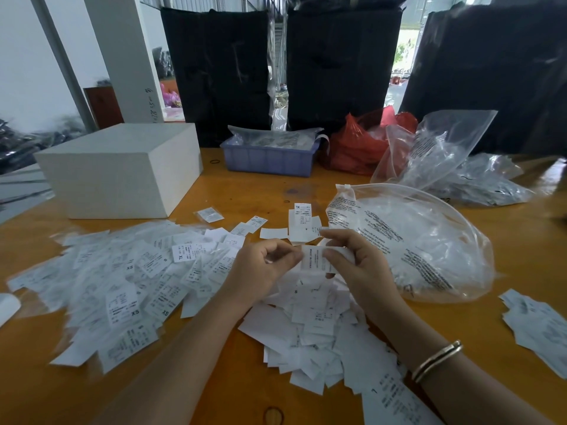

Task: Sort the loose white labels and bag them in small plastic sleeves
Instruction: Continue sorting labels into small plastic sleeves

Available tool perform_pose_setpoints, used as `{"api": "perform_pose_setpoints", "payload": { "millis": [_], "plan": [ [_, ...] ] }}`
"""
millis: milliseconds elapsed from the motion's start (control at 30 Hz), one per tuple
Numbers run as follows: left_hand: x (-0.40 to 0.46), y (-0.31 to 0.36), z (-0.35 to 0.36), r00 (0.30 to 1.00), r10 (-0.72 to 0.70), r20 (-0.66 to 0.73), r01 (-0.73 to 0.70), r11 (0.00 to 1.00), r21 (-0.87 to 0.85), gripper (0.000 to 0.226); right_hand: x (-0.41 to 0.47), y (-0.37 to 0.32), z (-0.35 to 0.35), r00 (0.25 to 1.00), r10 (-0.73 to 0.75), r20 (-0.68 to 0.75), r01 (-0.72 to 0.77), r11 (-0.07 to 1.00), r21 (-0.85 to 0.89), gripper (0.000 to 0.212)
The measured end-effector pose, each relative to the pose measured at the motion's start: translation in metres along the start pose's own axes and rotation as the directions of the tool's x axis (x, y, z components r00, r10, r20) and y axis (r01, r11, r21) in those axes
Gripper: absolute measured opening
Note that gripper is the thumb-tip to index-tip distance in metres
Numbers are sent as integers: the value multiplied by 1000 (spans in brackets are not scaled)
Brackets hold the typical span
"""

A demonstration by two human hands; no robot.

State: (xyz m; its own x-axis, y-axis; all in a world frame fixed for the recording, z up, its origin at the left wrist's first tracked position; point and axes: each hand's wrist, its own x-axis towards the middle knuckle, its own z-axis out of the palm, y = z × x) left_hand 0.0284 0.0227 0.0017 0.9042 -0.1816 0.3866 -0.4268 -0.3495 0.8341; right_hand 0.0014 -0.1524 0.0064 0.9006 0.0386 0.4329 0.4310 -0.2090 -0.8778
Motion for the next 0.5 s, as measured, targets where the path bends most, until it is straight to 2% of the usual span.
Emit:
{"api": "perform_pose_setpoints", "payload": {
  "millis": [167, 200, 300, 367, 433, 500],
  "plan": [
    [-1, -1, 1, 999, -2, 37, 3, 1000, -21, 8, 2, 1, 0, 999, 32, 5, -33, 997, 73, 33],
    [-1, 0, 0, 1000, -8, 29, 9, 1000, -24, 4, 2, 0, 0, 999, 30, 27, -31, 998, 53, 33],
    [-1, 1, 0, 1000, 9, 5, -9, 1000, -24, 11, 0, 1, 2, 995, 8, 101, 1, 996, -86, 36],
    [-1, 1, 0, 999, 13, 34, -12, 1000, -20, 2, 0, 1, 4, 994, 13, 110, 0, 993, -116, 37],
    [-2, 0, 1, 998, 11, 64, -9, 1000, -29, 9, 0, 1, 4, 997, 13, 82, -6, 996, -91, 36],
    [-1, -2, 1, 999, 5, 54, -3, 999, -32, 12, 1, 1, 3, 998, 36, 45, -36, 999, 9, 34]
  ]
}}
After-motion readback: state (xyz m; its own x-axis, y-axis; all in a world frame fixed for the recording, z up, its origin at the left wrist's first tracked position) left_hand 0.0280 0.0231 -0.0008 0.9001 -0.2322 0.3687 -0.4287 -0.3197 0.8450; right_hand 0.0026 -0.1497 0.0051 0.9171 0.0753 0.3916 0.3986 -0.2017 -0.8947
